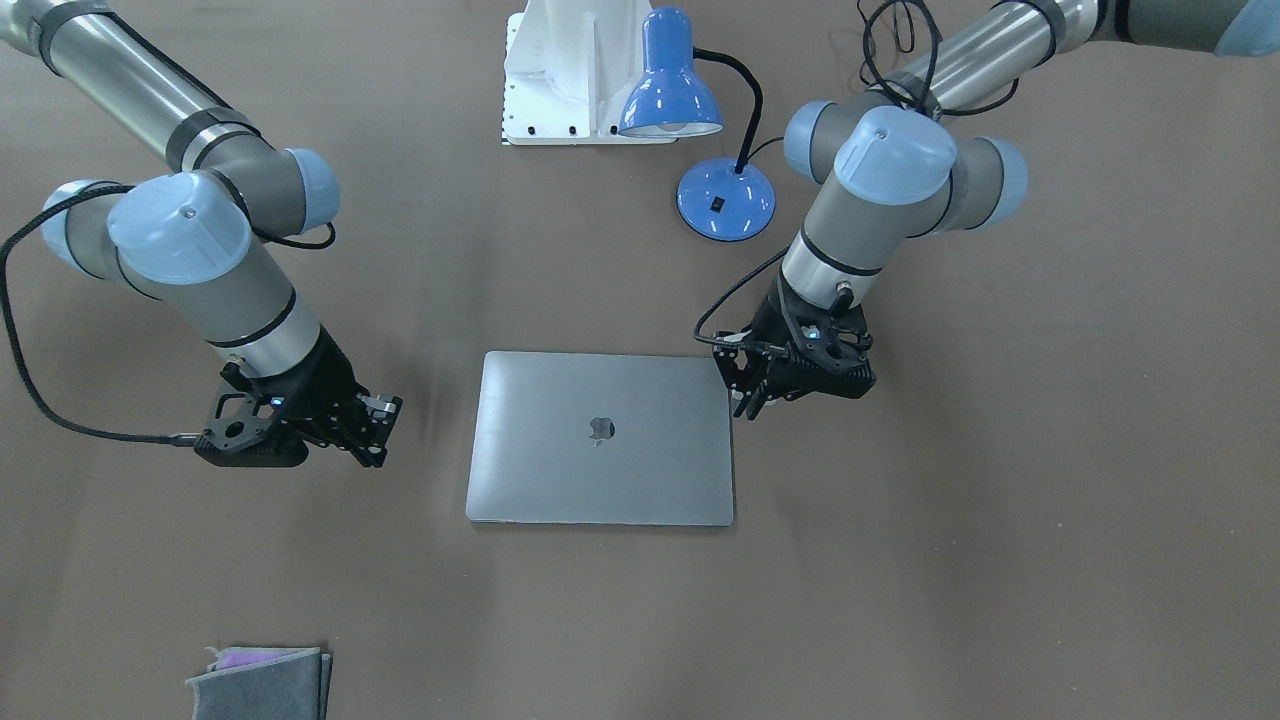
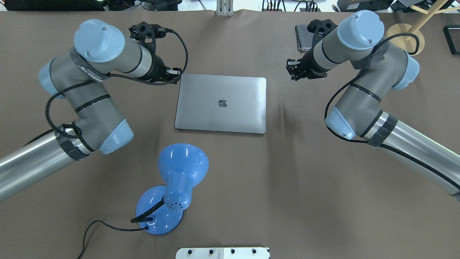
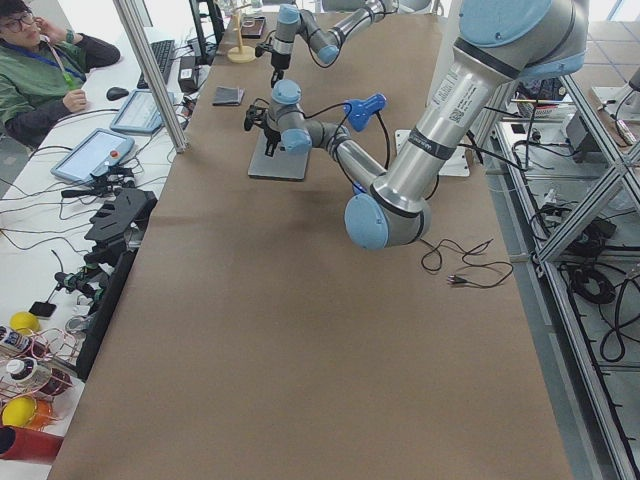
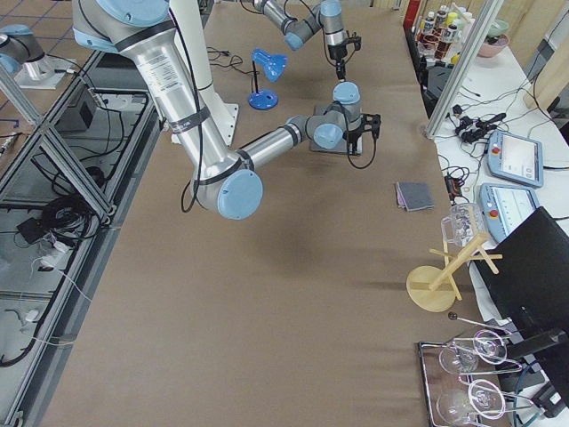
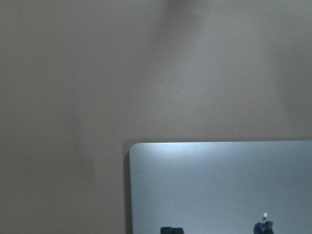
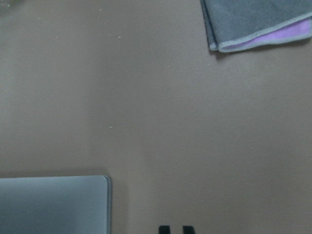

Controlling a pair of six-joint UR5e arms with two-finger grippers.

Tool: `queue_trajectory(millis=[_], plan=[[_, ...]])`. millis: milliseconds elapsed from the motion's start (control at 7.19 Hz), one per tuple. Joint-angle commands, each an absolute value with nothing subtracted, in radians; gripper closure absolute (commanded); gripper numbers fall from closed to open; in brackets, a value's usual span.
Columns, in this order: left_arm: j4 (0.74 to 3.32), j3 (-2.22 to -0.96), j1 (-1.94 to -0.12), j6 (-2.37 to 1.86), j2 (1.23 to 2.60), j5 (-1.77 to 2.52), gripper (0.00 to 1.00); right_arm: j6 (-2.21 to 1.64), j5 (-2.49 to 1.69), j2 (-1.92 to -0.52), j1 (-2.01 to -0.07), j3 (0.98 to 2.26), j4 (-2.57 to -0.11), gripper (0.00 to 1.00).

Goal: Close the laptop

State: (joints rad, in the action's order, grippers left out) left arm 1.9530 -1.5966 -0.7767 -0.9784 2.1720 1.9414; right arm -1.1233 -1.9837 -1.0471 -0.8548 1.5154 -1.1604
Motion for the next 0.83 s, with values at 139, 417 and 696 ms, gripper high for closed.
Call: queue_trajectory(millis=[139, 417, 696], plan=[[1.508, -1.825, -0.894, -0.541, 2.076, 2.000, 0.01, -0.740, -2.033, -1.249, -0.992, 1.710, -1.357, 0.00], [1.427, -1.882, -1.048, -0.322, 1.960, 2.090, 0.01, -0.445, -2.106, -1.427, -1.147, 1.742, -1.358, 0.00], [1.433, -1.856, -1.235, -0.127, 1.845, 2.262, 0.01, -0.196, -2.164, -1.558, -1.309, 1.747, -1.368, 0.00]])
